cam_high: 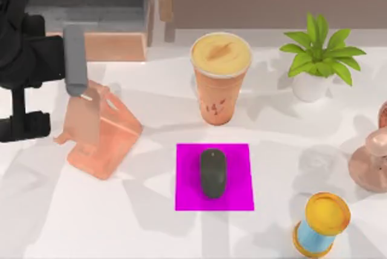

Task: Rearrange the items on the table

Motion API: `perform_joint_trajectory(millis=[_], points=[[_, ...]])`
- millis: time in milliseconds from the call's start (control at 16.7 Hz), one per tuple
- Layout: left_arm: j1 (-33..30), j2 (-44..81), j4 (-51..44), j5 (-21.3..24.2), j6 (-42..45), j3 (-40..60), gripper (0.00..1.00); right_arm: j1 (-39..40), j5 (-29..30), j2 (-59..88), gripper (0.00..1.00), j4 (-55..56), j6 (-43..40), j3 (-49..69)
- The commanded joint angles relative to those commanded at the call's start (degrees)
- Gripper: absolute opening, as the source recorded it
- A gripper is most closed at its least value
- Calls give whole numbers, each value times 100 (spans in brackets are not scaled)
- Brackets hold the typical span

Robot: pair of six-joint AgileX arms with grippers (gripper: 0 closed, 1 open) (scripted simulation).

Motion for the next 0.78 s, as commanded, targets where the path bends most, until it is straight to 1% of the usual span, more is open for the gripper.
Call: perform_joint_trajectory(millis=[120, 240, 420, 600, 780], points=[[1102, -21, -64, 116, -687, -387, 100, 0, 0, 0, 100, 0, 0, 0], [2057, 19, -157, 235, -1276, -731, 100, 0, 0, 0, 100, 0, 0, 0], [3092, 114, -269, 388, -1999, -1141, 100, 0, 0, 0, 100, 0, 0, 0], [3603, 77, -259, 472, -2396, -1428, 100, 0, 0, 0, 100, 0, 0, 0], [3658, 62, -250, 481, -2441, -1468, 100, 0, 0, 0, 100, 0, 0, 0]])
